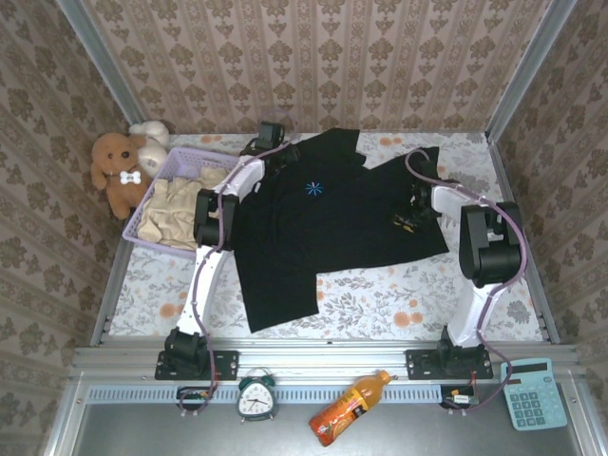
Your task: Fold and stack the mixed laundry pile
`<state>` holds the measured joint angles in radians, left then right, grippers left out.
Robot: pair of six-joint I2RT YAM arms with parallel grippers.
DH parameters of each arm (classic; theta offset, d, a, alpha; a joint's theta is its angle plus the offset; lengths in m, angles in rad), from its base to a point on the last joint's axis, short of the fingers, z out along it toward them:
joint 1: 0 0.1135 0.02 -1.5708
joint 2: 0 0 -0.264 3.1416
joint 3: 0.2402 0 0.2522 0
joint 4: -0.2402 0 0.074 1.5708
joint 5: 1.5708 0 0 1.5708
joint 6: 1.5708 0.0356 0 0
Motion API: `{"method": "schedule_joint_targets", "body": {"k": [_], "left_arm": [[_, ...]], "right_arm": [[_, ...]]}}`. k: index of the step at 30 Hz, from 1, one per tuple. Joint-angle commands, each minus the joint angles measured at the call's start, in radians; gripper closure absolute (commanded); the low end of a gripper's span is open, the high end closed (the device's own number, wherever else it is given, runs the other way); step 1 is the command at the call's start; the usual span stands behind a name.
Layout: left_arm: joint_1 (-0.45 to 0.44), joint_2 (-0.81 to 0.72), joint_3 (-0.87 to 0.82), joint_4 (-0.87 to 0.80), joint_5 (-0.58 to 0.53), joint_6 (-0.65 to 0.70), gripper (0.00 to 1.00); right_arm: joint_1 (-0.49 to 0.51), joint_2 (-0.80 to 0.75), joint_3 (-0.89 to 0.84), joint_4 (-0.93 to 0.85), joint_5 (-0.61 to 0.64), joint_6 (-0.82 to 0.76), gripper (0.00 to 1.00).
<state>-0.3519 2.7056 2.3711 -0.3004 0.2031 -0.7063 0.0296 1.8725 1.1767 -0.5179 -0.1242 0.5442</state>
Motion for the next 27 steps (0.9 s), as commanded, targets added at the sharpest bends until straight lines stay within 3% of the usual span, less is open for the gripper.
{"method": "schedule_joint_targets", "body": {"k": [1,4,8,12,16,21,27], "left_arm": [[-0.001,-0.016,-0.027,0.01,0.09,-0.003,0.64],[-0.009,-0.013,-0.015,0.026,0.116,-0.003,0.44],[-0.01,-0.039,-0.016,0.04,0.17,-0.01,0.29],[-0.012,-0.141,-0.063,0.029,0.185,0.053,0.22],[-0.012,-0.289,-0.2,0.026,0.162,0.133,0.18],[-0.015,-0.424,-0.379,0.014,0.153,0.18,0.14],[-0.021,-0.581,-0.713,0.075,0.081,0.169,0.17]], "right_arm": [[0.007,-0.092,-0.131,-0.156,0.119,0.02,0.66],[-0.019,-0.192,-0.299,-0.162,0.13,0.02,0.66],[-0.046,-0.339,-0.431,-0.166,0.153,0.03,0.67],[-0.047,-0.416,-0.353,-0.19,0.138,0.018,0.66],[-0.048,-0.424,-0.17,-0.143,0.069,-0.003,0.57],[-0.084,-0.241,0.047,-0.027,0.109,-0.042,0.54],[-0.134,0.136,0.362,0.011,0.04,-0.033,0.55]]}}
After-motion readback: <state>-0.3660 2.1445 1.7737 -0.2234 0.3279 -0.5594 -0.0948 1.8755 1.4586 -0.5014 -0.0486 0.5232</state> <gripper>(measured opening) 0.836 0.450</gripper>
